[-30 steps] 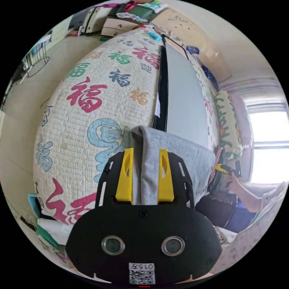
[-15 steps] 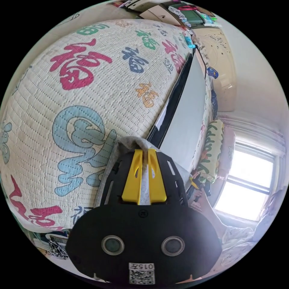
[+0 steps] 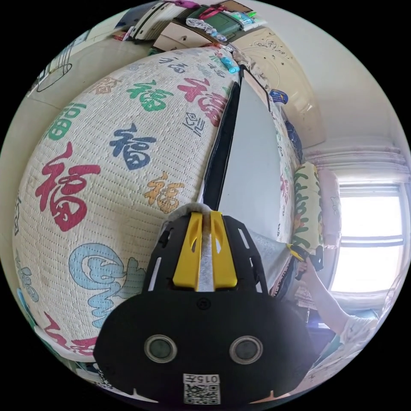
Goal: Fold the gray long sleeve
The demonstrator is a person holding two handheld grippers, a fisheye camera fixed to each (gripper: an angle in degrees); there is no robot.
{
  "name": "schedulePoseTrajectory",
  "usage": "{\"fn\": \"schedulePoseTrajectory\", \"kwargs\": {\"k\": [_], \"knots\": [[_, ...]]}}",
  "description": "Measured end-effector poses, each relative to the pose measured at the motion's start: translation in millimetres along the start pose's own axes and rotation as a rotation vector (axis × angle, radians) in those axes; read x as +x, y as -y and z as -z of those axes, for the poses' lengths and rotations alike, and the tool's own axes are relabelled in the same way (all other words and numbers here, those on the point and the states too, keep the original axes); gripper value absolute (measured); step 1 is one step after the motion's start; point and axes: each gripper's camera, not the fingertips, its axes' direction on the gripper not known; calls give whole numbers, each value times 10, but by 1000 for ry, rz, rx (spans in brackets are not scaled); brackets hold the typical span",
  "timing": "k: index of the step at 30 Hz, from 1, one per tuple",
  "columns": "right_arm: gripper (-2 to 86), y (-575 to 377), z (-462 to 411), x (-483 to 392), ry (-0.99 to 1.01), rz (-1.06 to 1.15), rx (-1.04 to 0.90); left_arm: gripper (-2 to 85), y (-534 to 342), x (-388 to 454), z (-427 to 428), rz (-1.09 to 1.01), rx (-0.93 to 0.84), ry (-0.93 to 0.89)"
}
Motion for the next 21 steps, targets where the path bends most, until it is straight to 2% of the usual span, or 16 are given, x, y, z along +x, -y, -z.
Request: {"fn": "schedulePoseTrajectory", "kwargs": {"k": [3, 5, 6, 10, 13, 17, 21], "knots": [[73, -269, 104, 11, -104, 158, 57, 32, -113, -18, 49, -30, -1, -15], [79, -662, 118, 49, -139, 331, 40, 50, -264, -70, 117, -34, -16, -27], [82, -756, 101, 83, -138, 348, 21, 53, -312, -79, 138, -38, -24, -25], [107, -1275, -159, 489, 88, 249, -158, 64, -959, -19, 269, -96, -77, 7], [111, -1510, -420, 711, 226, 147, -229, 77, -1641, 27, 205, -53, -162, -47], [115, -1529, -767, 805, 281, 90, -282, 95, -2429, 253, 28, 23, -243, -158], [100, -1392, -1028, 834, 308, 50, -313, 104, -2676, 590, -227, -54, -286, -125]]}}
